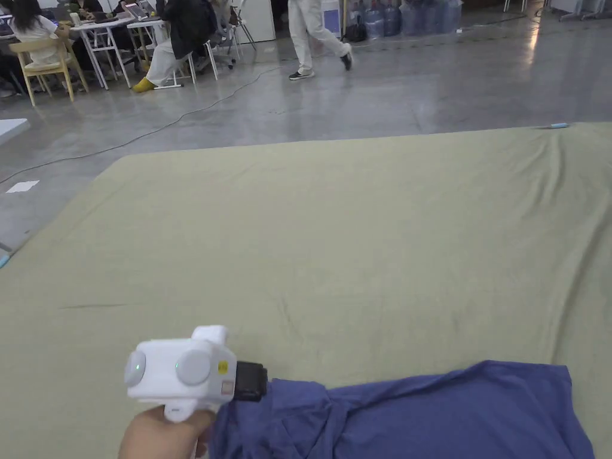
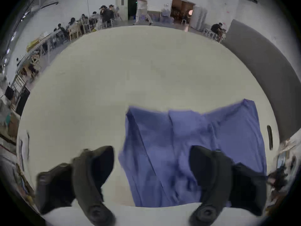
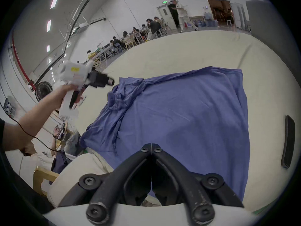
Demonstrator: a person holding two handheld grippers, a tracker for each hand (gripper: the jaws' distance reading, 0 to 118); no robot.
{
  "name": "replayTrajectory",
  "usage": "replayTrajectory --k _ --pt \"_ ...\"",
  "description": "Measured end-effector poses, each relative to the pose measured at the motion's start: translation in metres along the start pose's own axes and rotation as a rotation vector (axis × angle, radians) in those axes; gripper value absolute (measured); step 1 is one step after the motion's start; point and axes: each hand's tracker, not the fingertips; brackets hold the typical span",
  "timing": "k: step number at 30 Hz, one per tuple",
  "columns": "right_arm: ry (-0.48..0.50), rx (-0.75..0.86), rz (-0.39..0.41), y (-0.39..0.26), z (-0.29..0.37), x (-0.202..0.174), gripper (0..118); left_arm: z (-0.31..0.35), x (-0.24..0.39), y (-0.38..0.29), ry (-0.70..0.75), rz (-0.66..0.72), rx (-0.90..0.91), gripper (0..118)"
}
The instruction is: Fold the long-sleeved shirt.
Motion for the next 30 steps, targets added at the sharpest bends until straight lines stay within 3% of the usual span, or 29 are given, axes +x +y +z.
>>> replayTrajectory --k 1,4,6,7,8,9,10,11,12,14,18,19,21,22,26,28,30 --pt "-0.004 -0.004 -0.001 0.0 0.0 0.002 0 -0.011 -0.001 0.006 0.001 0.015 -0.021 102" --pt "-0.039 -0.017 -0.009 0.003 0.0 0.01 0 -0.039 -0.005 0.022 0.021 0.086 -0.029 102" --pt "-0.081 -0.038 -0.01 0.01 0.001 0.015 0 -0.048 -0.003 0.021 0.013 0.033 -0.082 102" --pt "-0.099 -0.046 -0.005 0.014 0.002 0.019 0 -0.053 0.003 0.015 -0.033 0.032 -0.183 95" --pt "-0.127 -0.053 0.001 0.02 0.002 0.023 0 -0.047 0.005 0.012 -0.008 0.027 -0.138 74" --pt "-0.153 -0.065 0.01 0.028 0.003 0.028 0 -0.041 0.008 0.015 -0.017 0.035 -0.128 44" --pt "-0.175 -0.077 0.025 0.037 0.003 0.033 0 -0.031 0.011 0.014 -0.051 0.029 -0.127 36" --pt "-0.212 -0.088 0.042 0.05 0.001 0.039 0 -0.026 0.016 0.014 -0.126 0.038 -0.151 19" --pt "-0.259 -0.097 0.041 0.067 -0.003 0.047 0 -0.022 0.021 0.015 -0.09 0.011 -0.149 1" --pt "-0.31 -0.131 -0.015 0.104 -0.011 0.068 0 -0.012 0.024 0.017 -0.074 -0.058 -0.132 1" --pt "-0.329 -0.161 -0.225 0.189 -0.041 0.126 0 0.009 0.02 0.025 -0.083 -0.04 -0.086 1" --pt "-0.324 -0.167 -0.261 0.204 -0.051 0.137 19 0.012 0.018 0.026 -0.084 -0.036 -0.083 1" --pt "-0.305 -0.189 -0.345 0.23 -0.072 0.16 92 0.015 0.016 0.028 -0.092 -0.028 -0.086 1" --pt "-0.322 -0.223 -0.379 0.237 -0.082 0.168 118 0.019 0.014 0.025 -0.092 -0.025 -0.087 1" --pt "-0.43 -0.299 -0.466 0.248 -0.121 0.191 118 0.023 0.01 0.018 -0.092 -0.028 -0.099 1" --pt "-0.426 -0.293 -0.451 0.244 -0.129 0.193 118 0.023 0.009 0.014 -0.093 -0.03 -0.107 1" --pt "-0.485 -0.326 -0.402 0.239 -0.134 0.185 112 0.02 0.005 0.012 -0.093 -0.03 -0.117 1"
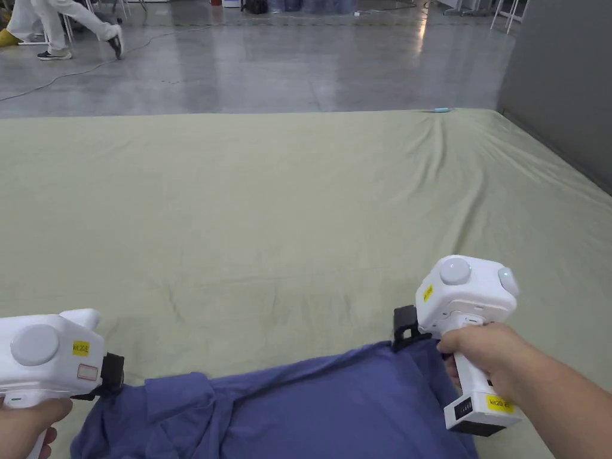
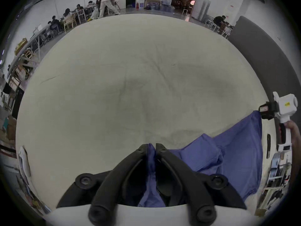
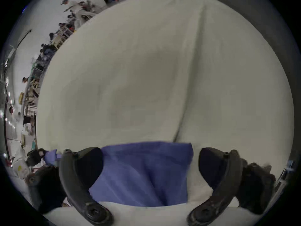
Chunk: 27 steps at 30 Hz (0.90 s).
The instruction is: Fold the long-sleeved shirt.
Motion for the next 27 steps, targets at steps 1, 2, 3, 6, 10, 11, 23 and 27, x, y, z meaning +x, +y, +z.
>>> replayTrajectory --k 1,2,3,6,10,11,23,27 --pt "-0.07 0.019 0.045 -0.005 0.002 -0.004 93 -0.001 -0.001 -0.001 -0.001 -0.001 -0.006 1" --pt "-0.106 0.051 0.121 -0.009 0.005 -0.007 73 -0.001 -0.002 -0.002 -0.001 -0.001 -0.008 1" --pt "-0.071 0.061 0.158 -0.013 0.008 -0.011 59 0.0 -0.002 -0.003 -0.002 0.0 -0.011 1" --pt "-0.055 0.098 0.138 -0.026 0.025 -0.011 18 0.004 -0.004 -0.007 -0.009 0.01 -0.009 1" --pt "-0.007 0.152 0.25 -0.049 0.059 -0.008 2 0.024 -0.005 -0.015 -0.035 0.01 0.008 1" --pt "0.017 0.162 0.268 -0.06 0.072 -0.007 2 0.032 -0.006 -0.019 -0.045 0.001 0.015 1" --pt "0.08 0.179 0.41 -0.223 0.152 0.032 2 0.11 -0.035 -0.128 -0.122 -0.055 -0.009 1" --pt "0.056 0.112 0.437 -0.273 0.132 0.041 1 0.11 -0.04 -0.185 -0.117 -0.076 -0.092 1"
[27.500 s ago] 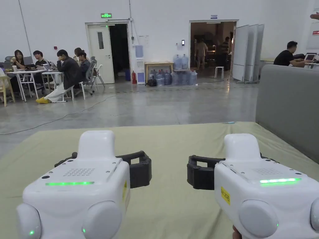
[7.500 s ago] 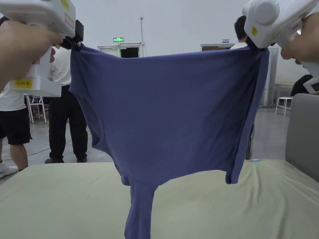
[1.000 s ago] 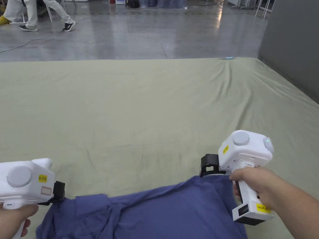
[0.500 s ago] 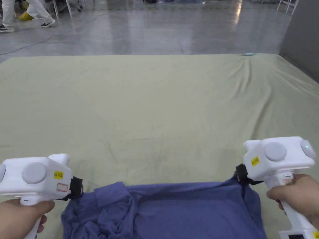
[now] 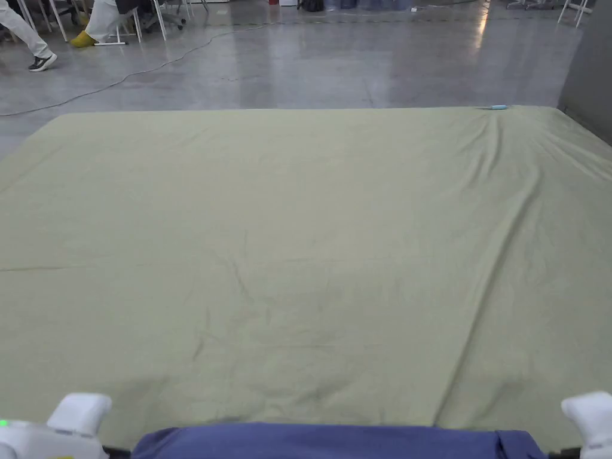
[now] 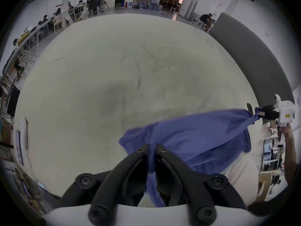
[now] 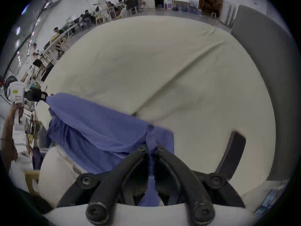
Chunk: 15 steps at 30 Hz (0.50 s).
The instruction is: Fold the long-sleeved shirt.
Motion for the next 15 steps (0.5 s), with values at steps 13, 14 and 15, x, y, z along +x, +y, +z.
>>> replayTrajectory --k 13,14,15 --pt "-0.002 -0.086 -0.064 -0.049 -0.049 -0.008 1 -0.044 -0.019 -0.057 -0.031 0.095 -0.072 1" --pt "-0.011 -0.087 -0.054 -0.049 -0.051 -0.01 2 -0.045 -0.018 -0.057 -0.026 0.094 -0.07 1" --pt "-0.019 -0.085 -0.04 -0.05 -0.053 -0.013 2 -0.046 -0.016 -0.057 -0.017 0.085 -0.067 1"
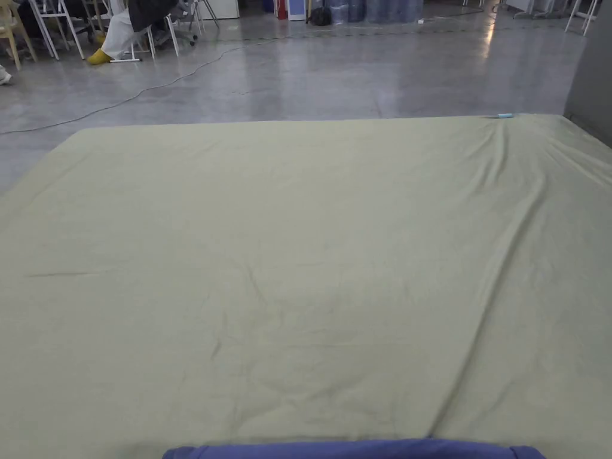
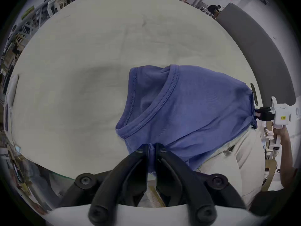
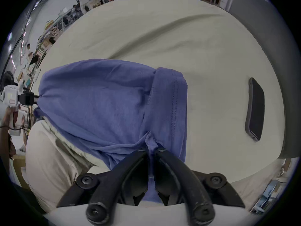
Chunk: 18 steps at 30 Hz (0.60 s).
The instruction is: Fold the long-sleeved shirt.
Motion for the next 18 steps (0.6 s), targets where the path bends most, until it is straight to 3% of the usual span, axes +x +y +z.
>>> replayTrajectory --k 3,6,7,8,9,10,11,14,16,17,18 --pt "-0.008 0.006 0.006 0.002 0.001 0.004 5 0.001 0.005 0.0 0.023 -0.016 0.003 1" --pt "0.062 -0.09 -0.12 0.016 0.025 0.02 10 0.028 0.01 0.002 0.125 -0.062 0.071 3" --pt "0.049 -0.088 -0.143 0.018 0.034 0.022 12 0.036 0.009 0.002 0.132 -0.059 0.108 12" --pt "0.028 -0.027 -0.156 0.02 0.048 0.024 20 0.046 0.007 0.001 0.119 -0.045 0.161 32" --pt "0.04 0.091 -0.162 0.021 0.068 0.023 40 0.055 0.005 0.0 0.082 -0.003 0.204 66" --pt "0.054 0.143 -0.179 0.022 0.078 0.022 76 0.059 0.004 -0.002 0.053 0.029 0.202 104" --pt "0.07 0.178 -0.203 0.022 0.086 0.021 95 0.059 0.003 -0.005 0.029 0.052 0.193 116" --pt "0.139 0.178 -0.225 0.02 0.089 0.008 97 0.045 0.003 -0.014 0.011 0.082 0.112 118" --pt "0.189 0.219 -0.173 0.016 0.082 -0.003 95 0.036 0.005 -0.017 0.009 0.064 0.087 114" --pt "0.203 0.204 -0.165 0.015 0.076 -0.01 85 0.03 0.005 -0.019 0.01 0.061 0.091 98" --pt "0.24 0.183 -0.173 0.016 0.072 -0.012 55 0.032 0.002 -0.021 -0.017 0.075 0.115 54"
